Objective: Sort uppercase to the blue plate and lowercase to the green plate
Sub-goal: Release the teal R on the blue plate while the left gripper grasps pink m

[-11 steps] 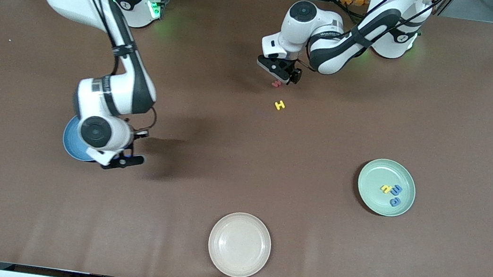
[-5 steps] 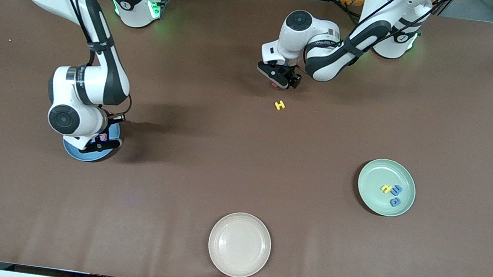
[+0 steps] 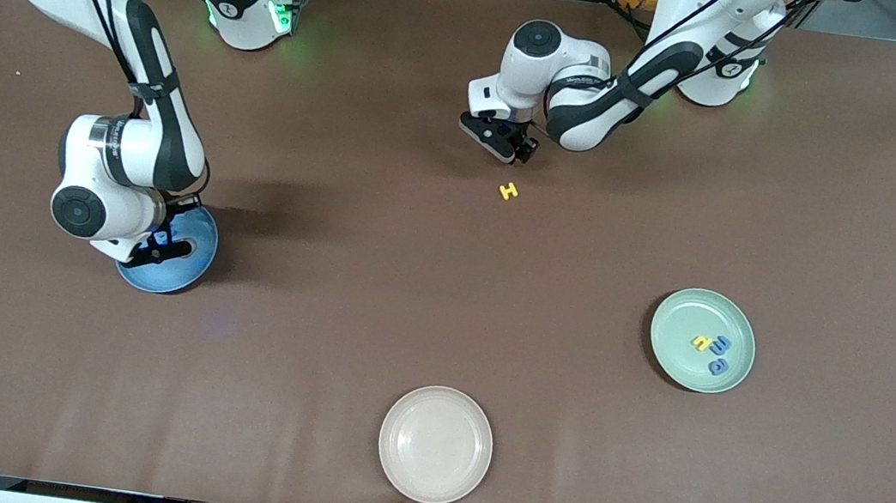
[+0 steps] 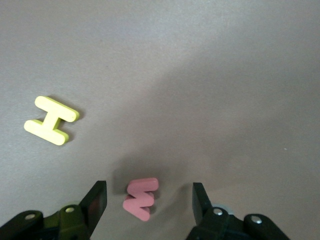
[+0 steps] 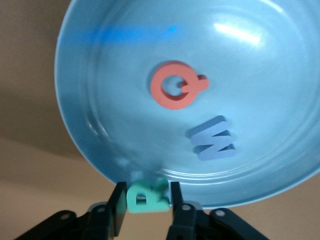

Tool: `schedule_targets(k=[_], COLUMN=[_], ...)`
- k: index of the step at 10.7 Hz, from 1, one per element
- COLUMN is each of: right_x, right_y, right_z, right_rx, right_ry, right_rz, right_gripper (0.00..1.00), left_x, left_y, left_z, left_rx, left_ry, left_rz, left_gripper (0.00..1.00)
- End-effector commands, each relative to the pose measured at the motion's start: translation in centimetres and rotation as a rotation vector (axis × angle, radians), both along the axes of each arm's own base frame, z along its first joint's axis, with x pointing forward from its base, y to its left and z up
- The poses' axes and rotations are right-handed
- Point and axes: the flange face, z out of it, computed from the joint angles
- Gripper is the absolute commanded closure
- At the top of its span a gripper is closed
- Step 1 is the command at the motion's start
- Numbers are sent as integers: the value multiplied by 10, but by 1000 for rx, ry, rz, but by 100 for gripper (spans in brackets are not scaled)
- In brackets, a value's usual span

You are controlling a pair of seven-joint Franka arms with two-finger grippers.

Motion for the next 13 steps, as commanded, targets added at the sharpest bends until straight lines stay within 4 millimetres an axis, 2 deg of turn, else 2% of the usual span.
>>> schedule_targets(k=[1, 3, 4, 5, 6, 7, 8, 9, 10, 11, 13], right_x=[-3, 4, 9, 10, 10, 9, 8, 4, -3, -10, -21], right_y=[3, 4, 7, 22, 32, 52, 75, 102, 139, 170, 217], right_z=[7, 15, 20, 22, 26, 31, 41, 52, 65, 68, 74], right_rx=[36, 34, 19, 35, 45, 57, 56, 30, 17, 5, 20], right_ry=[-12, -30, -42, -47, -37, -21, -22, -27, -39, -50, -85], right_rz=[-24, -29, -71, -143, -203, -187, -222, -290, -327, -357, -390], right_gripper=[14, 11, 11, 11, 11, 11, 11, 11, 11, 11, 10], left_x=[-4, -5, -5, -3, -3, -2, 2, 5, 16, 31, 80], left_y=[-5, -5, -4, -3, -3, -2, 1, 3, 10, 18, 48], left_z=[-8, -9, -9, -9, -9, -9, -12, -12, -11, -4, 27], left_rx=[0, 5, 7, 7, 5, 9, 17, 23, 45, 54, 99], left_ry=[-7, -4, -8, -11, -12, -13, -14, -18, -34, -63, -157], left_rz=[-17, -19, -21, -23, -23, -21, -10, -6, 5, 20, 38], left_gripper=[26, 30, 36, 44, 61, 85, 100, 100, 100, 100, 100])
